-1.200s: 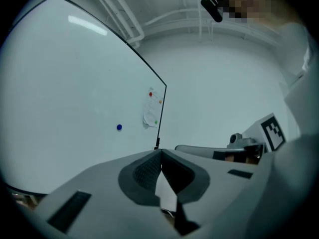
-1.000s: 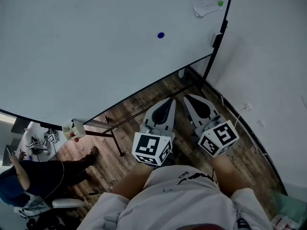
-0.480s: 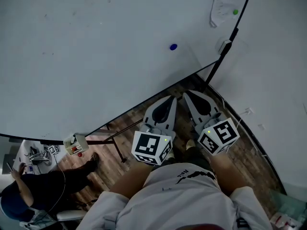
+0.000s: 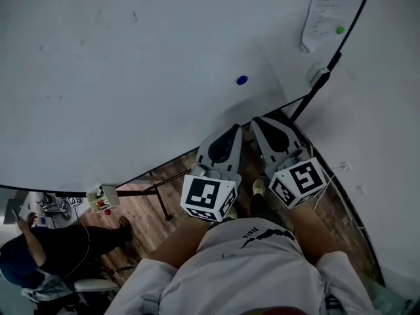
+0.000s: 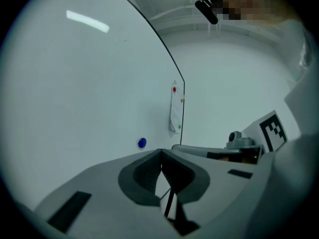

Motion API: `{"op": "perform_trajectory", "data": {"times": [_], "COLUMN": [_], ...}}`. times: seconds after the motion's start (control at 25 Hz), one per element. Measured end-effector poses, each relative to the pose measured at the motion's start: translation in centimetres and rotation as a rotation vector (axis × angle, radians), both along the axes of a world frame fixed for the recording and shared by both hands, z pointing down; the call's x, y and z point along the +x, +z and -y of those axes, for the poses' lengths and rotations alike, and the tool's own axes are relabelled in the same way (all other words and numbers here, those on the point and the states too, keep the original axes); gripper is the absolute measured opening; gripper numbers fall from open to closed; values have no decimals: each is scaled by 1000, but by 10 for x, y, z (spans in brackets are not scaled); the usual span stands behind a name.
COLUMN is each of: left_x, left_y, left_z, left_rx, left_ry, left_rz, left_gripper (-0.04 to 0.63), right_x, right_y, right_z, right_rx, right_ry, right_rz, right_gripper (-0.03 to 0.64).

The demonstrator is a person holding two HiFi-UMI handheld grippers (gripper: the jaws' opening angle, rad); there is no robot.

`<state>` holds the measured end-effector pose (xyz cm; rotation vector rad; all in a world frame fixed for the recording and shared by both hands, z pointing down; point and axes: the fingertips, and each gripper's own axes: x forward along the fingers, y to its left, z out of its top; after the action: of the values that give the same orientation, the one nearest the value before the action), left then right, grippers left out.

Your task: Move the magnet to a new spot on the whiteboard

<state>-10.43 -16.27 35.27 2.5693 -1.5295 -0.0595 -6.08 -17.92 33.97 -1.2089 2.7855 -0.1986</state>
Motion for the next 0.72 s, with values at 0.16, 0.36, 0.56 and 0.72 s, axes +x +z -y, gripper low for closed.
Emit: {"op": "perform_trajectory", "data": {"times": [0.16, 0.36, 0.56, 0.72], "left_x": [0, -3, -14, -21], "left_y": [2, 10, 14, 20], "left_z": [23, 41, 54, 59], "left_rx": [-3, -18, -22, -41], "left_ry": [-41, -89, -119, -129], "left_rz": [2, 3, -7, -9], "left_gripper": [12, 12, 12, 12], "right_x": [1, -4, -12, -22], "right_y": [6, 14, 16, 12], "right_z": [28, 53, 74, 86], "right_rx": [43, 76, 106, 144], "right_ry": [3, -15, -2, 17], "right_rz": [-65, -108, -128, -168], "right_gripper": [15, 15, 26, 86]}}
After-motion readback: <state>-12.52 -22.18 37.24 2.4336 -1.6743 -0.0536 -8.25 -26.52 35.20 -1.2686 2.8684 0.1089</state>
